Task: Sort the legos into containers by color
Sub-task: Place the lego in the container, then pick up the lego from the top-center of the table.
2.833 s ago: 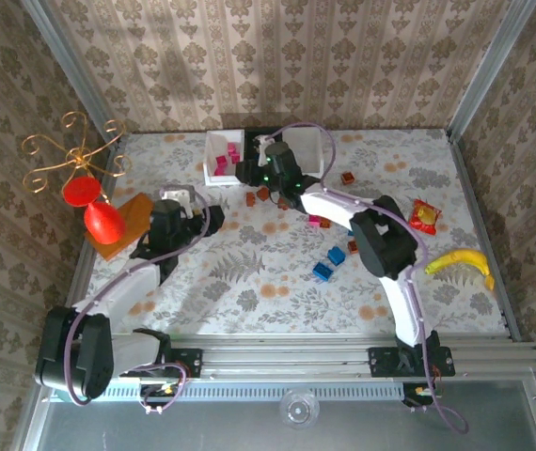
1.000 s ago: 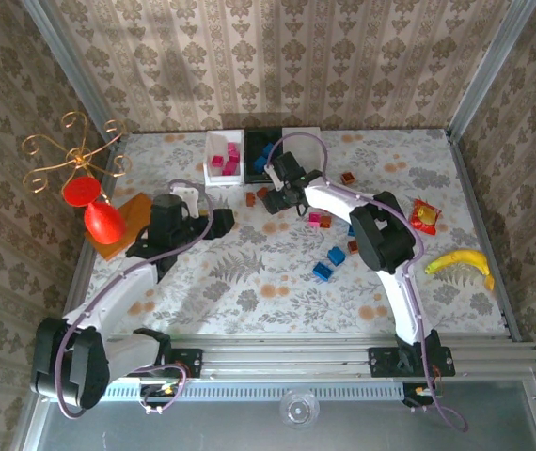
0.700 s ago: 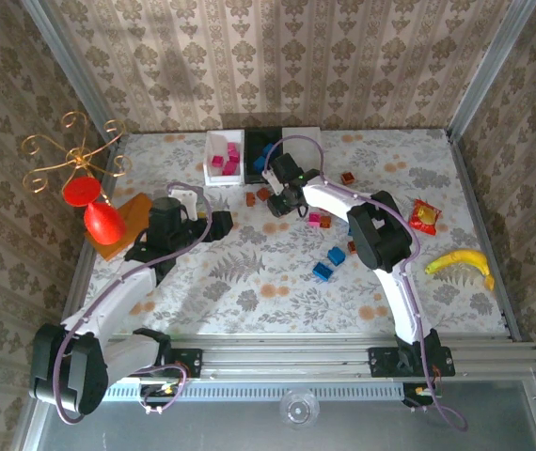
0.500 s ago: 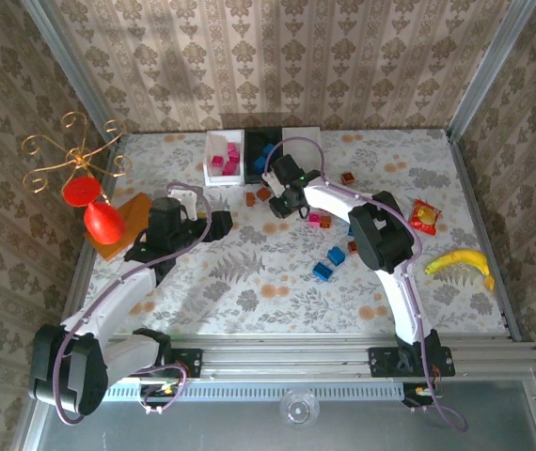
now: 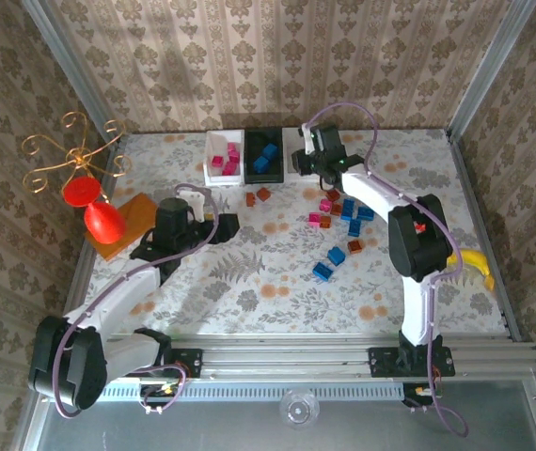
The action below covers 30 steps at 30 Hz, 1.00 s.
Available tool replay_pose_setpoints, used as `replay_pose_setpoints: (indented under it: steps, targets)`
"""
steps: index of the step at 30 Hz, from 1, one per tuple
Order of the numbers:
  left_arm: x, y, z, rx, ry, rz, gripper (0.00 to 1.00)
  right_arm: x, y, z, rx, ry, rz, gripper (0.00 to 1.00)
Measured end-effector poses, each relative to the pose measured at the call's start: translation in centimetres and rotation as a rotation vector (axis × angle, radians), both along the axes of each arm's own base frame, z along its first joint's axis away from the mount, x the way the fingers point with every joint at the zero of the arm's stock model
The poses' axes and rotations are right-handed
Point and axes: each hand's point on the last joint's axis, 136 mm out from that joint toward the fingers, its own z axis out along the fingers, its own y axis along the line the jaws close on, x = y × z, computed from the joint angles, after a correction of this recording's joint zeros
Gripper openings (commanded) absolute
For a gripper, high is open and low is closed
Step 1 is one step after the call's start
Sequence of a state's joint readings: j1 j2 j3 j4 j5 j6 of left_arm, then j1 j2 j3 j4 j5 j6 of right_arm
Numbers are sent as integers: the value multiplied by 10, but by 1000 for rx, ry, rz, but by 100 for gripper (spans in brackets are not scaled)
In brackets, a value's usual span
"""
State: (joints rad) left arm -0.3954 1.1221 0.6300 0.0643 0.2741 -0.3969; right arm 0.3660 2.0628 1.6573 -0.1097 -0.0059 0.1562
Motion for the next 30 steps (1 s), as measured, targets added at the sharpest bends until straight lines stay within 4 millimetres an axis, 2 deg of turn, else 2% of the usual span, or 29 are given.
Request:
replay_pose_setpoints:
  steps: [3, 8, 10, 12, 14, 17, 19, 22, 24, 27, 30]
  targets:
    - [-1, -3, -2, 2, 5, -10, 85, 33, -3, -5, 25, -30, -54, 30]
    - [-4, -10, 0, 3, 6, -30, 85, 85, -3, -23, 55, -46, -98, 45]
    - [-4, -12, 1, 2, 4, -35, 85, 92, -7, -28, 52, -34, -106, 53]
    - [-5, -12, 1, 4, 4, -35, 86, 88, -10, -30, 46, -20, -108, 59]
    - [-4, -11, 0, 9, 5, -28, 86, 75, -15, -30, 43, -6, -105, 63]
    - [-1, -8, -1, 17, 1, -11, 86, 33, -18, -27, 37, 28, -83, 68]
    - [2, -7, -5, 26, 8, -1, 85, 1, -9, -19, 38, 27, -52, 71]
    - [7, -5, -25, 61, 53, 19, 84, -40, 22, -7, 48, 4, 24, 74]
    - [13, -3, -40, 91, 88, 39, 84, -61, 49, -6, 59, -2, 79, 77]
    - [20, 6, -52, 121, 116, 83, 84, -82, 85, -18, 64, 26, 146, 79]
    - [27, 22, -51, 114, 109, 151, 84, -93, 104, -38, 64, 68, 169, 78]
